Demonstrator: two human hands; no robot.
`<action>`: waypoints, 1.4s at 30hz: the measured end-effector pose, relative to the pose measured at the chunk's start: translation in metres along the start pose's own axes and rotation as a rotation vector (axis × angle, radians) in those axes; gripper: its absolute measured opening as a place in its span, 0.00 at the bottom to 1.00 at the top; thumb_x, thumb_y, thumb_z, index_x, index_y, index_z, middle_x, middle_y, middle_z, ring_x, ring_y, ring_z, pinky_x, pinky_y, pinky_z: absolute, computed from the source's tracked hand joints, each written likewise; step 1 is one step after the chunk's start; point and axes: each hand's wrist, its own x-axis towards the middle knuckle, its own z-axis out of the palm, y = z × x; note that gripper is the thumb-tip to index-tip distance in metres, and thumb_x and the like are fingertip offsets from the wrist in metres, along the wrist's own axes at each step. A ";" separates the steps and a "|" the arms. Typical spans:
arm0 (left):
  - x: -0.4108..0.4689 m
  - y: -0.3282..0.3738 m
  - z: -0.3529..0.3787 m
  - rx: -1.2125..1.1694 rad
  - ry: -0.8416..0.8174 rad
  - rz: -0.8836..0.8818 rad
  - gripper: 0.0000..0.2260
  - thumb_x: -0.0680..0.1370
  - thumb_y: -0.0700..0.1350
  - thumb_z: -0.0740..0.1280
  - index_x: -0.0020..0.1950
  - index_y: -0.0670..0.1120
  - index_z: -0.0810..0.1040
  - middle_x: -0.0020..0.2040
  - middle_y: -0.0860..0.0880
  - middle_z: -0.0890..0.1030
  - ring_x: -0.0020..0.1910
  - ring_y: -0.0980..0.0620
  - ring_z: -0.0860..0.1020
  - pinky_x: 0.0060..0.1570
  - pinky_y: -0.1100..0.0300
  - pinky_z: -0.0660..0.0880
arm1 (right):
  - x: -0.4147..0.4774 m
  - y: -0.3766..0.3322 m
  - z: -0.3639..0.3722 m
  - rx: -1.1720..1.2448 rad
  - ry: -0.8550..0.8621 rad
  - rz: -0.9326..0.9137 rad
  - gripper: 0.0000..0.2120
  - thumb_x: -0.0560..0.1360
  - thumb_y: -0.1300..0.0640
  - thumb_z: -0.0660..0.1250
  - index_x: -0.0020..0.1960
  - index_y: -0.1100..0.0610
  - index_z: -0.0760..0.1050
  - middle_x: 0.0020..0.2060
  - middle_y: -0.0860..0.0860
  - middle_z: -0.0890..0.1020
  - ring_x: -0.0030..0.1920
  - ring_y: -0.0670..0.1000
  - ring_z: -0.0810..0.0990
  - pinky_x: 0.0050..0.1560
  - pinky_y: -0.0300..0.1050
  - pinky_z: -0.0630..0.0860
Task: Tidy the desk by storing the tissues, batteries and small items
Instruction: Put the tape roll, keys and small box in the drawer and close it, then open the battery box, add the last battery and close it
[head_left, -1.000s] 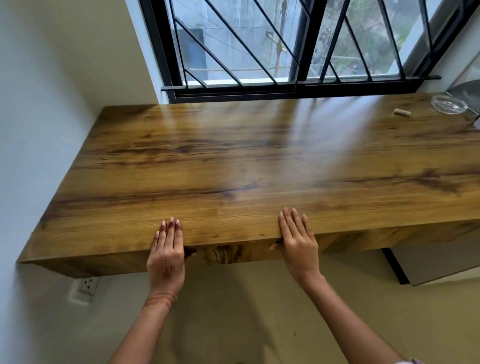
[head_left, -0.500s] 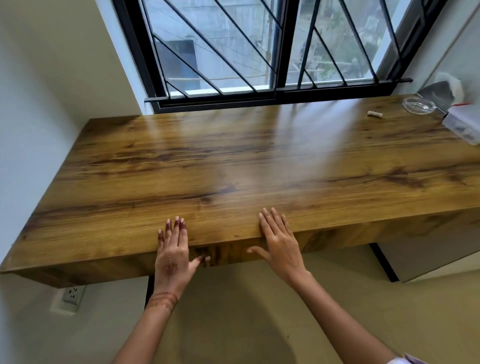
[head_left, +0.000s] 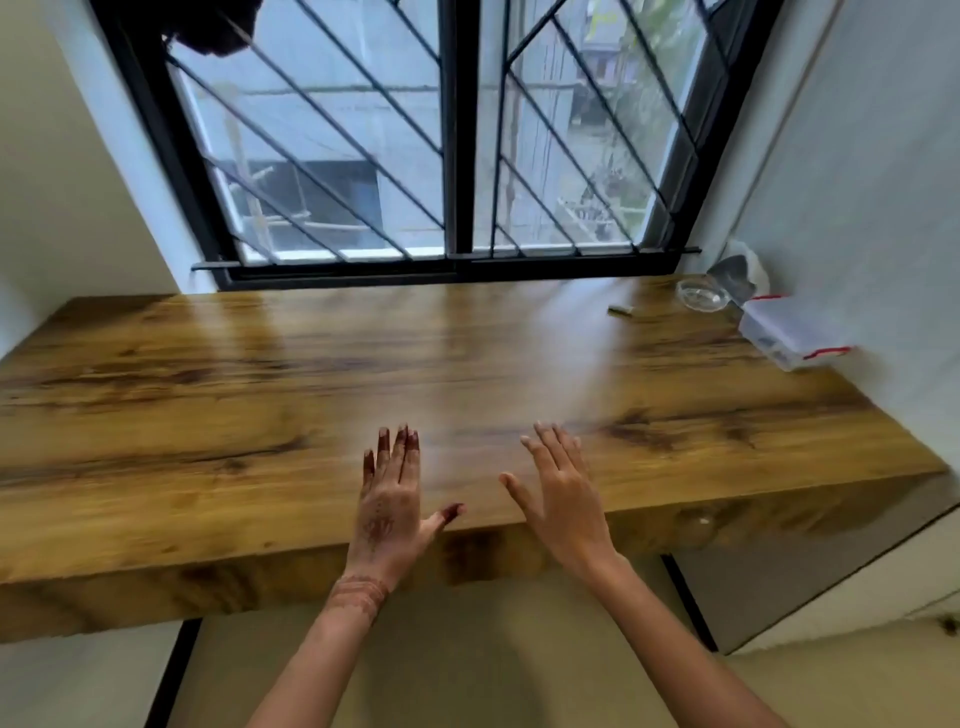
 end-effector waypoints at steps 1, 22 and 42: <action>0.007 0.018 0.003 -0.007 0.028 0.009 0.43 0.73 0.70 0.47 0.70 0.34 0.60 0.70 0.40 0.61 0.70 0.40 0.60 0.71 0.56 0.42 | 0.003 0.015 -0.010 -0.004 0.006 0.007 0.32 0.75 0.35 0.49 0.67 0.57 0.68 0.70 0.55 0.67 0.72 0.55 0.60 0.71 0.52 0.52; 0.255 0.288 0.083 -0.413 -0.071 0.309 0.33 0.78 0.50 0.62 0.75 0.41 0.49 0.77 0.44 0.50 0.76 0.48 0.45 0.72 0.59 0.40 | 0.100 0.282 -0.141 0.393 0.324 0.682 0.28 0.77 0.48 0.62 0.72 0.57 0.59 0.70 0.54 0.67 0.69 0.53 0.65 0.63 0.42 0.64; 0.462 0.449 0.182 -0.560 -0.569 0.260 0.10 0.78 0.46 0.58 0.54 0.42 0.72 0.52 0.44 0.78 0.48 0.46 0.75 0.47 0.55 0.70 | 0.183 0.431 -0.126 0.954 0.693 1.239 0.18 0.79 0.54 0.60 0.67 0.57 0.67 0.57 0.53 0.78 0.51 0.49 0.78 0.45 0.37 0.75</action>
